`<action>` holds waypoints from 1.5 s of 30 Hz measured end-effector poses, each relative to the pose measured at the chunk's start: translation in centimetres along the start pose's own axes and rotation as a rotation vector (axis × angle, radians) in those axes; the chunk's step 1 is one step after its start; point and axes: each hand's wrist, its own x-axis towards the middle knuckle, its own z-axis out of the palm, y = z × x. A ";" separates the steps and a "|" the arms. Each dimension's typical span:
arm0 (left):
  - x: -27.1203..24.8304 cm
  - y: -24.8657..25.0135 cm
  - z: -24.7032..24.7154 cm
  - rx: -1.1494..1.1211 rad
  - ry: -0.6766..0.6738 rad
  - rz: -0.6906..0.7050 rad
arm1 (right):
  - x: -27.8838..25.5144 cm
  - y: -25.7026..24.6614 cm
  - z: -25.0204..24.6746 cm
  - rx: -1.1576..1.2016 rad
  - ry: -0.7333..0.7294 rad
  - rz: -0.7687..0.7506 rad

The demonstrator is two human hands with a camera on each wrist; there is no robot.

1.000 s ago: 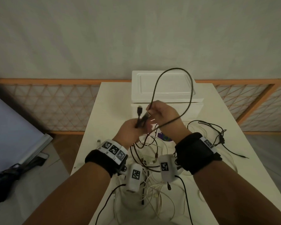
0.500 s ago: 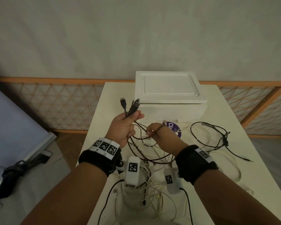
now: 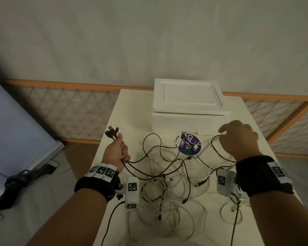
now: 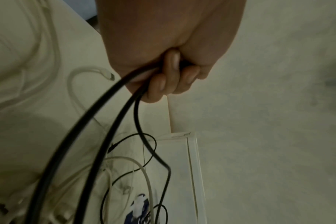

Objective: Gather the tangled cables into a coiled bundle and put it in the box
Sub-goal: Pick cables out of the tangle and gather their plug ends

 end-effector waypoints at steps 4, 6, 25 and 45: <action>-2.0 -0.8 2.0 -0.048 -0.263 -0.043 | -2.9 -6.1 1.1 0.239 -0.167 -0.308; -3.3 -1.2 3.7 -0.087 -0.335 -0.029 | -4.9 -10.8 2.3 0.362 -0.440 -0.473; -2.3 0.2 -7.5 -0.295 0.138 0.150 | -3.5 -5.4 -1.4 0.000 -0.312 -0.482; -7.3 -7.1 4.7 -0.094 -0.123 0.082 | -8.8 -11.7 6.8 0.512 -0.598 -0.580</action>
